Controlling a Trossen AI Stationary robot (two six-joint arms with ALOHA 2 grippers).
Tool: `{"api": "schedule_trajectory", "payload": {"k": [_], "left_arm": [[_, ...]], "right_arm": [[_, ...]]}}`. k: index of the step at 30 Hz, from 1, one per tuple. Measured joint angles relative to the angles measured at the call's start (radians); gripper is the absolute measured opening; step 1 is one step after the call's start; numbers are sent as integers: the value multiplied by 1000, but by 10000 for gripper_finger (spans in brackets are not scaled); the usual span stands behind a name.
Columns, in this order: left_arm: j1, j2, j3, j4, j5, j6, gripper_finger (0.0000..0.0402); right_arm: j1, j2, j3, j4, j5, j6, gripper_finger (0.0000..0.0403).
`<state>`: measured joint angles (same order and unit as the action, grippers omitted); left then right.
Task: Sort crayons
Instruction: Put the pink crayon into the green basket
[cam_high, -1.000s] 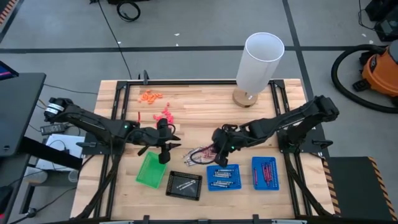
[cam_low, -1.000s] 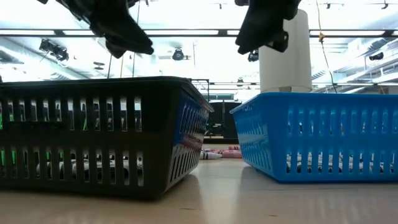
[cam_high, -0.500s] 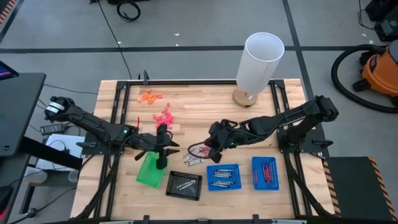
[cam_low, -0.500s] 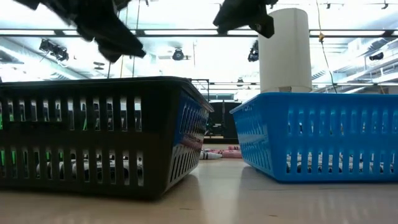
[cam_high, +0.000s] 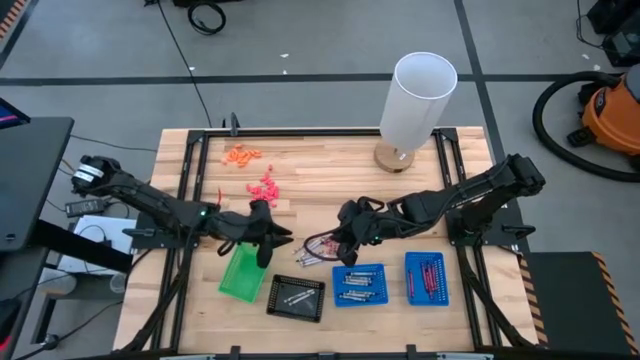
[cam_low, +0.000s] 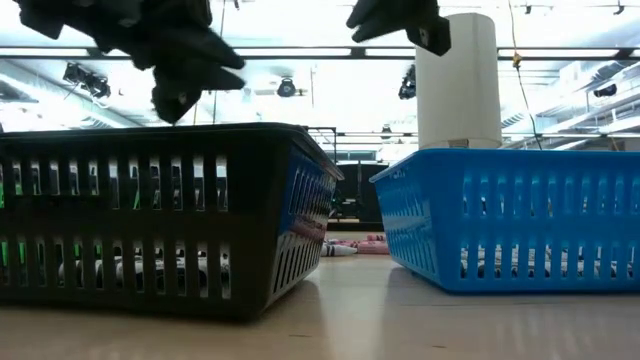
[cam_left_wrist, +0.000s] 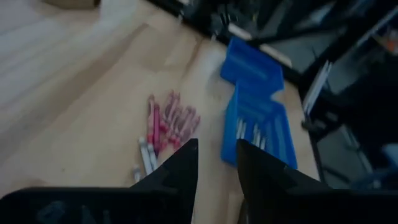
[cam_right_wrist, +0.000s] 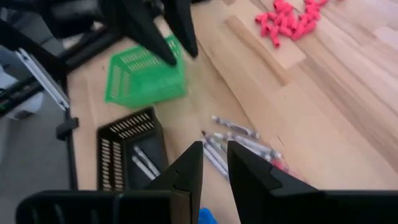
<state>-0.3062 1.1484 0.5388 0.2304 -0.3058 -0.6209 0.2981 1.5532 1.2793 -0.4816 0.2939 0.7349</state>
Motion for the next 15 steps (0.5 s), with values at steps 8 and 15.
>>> {"api": "schedule_trajectory", "payload": {"k": [8, 15], "left_arm": [[121, 0, 1, 27, 0, 2, 117], [265, 0, 1, 26, 0, 2, 117]], "right_arm": [[-47, 0, -21, -88, -217, -148, 83], [-114, -1, -74, -177, -223, -374, 92]]}}
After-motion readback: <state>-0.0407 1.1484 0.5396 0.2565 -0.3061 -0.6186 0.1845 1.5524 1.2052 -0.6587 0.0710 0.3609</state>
